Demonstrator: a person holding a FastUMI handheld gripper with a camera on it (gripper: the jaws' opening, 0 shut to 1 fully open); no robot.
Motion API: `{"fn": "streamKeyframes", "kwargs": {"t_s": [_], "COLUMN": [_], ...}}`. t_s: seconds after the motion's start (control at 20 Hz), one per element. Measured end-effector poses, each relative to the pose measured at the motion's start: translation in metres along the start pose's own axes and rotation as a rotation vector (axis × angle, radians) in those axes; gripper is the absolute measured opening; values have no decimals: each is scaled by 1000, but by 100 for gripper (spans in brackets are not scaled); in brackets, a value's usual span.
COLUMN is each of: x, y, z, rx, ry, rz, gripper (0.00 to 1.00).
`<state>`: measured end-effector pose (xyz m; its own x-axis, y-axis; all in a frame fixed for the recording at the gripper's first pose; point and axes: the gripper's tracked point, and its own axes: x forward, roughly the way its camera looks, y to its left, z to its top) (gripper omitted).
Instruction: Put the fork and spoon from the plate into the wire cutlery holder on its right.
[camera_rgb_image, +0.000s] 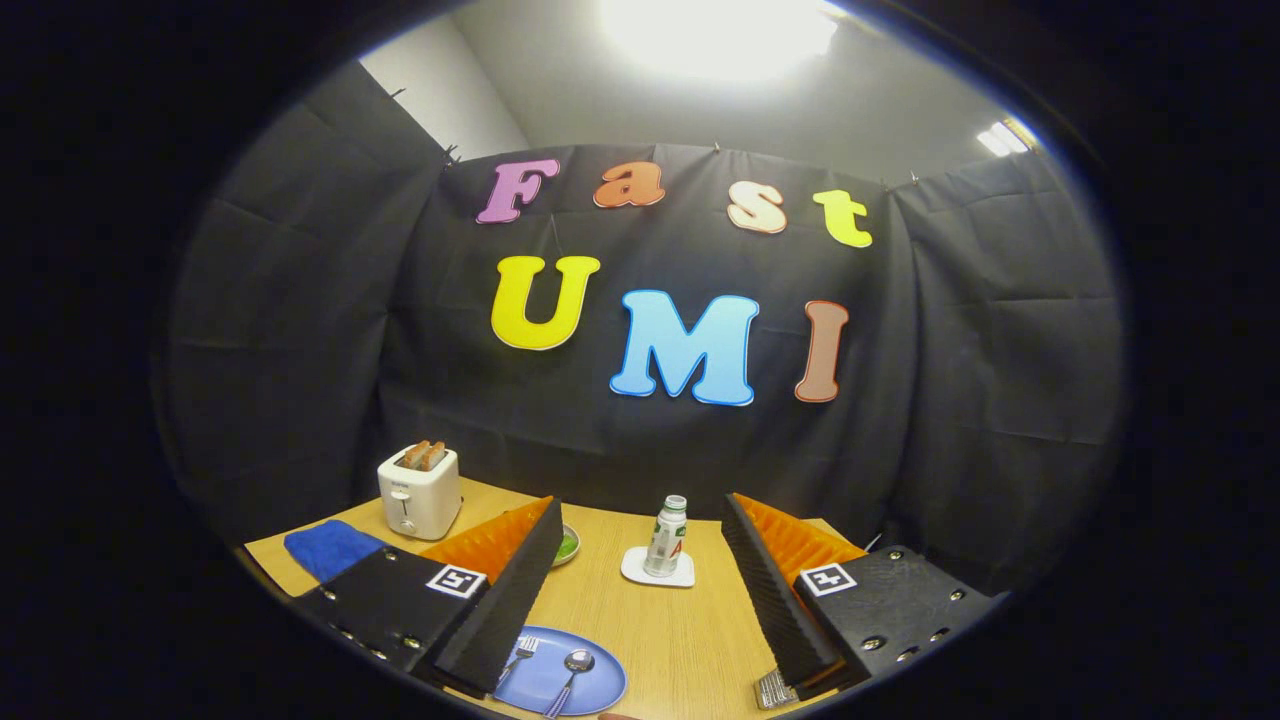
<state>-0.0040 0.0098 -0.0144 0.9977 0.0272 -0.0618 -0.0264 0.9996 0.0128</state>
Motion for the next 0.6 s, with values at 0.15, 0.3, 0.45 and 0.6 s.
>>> {"fn": "streamKeyframes", "kwargs": {"t_s": [0.15,0.3,0.45,0.6], "x": [-1,-2,-5,-15], "y": [0,6,15,30], "z": [-2,-12,-33,-69], "rx": [32,28,39,52], "ry": [14,42,103,210], "rz": [2,13,35,69], "gripper": [98,98,98,98]}}
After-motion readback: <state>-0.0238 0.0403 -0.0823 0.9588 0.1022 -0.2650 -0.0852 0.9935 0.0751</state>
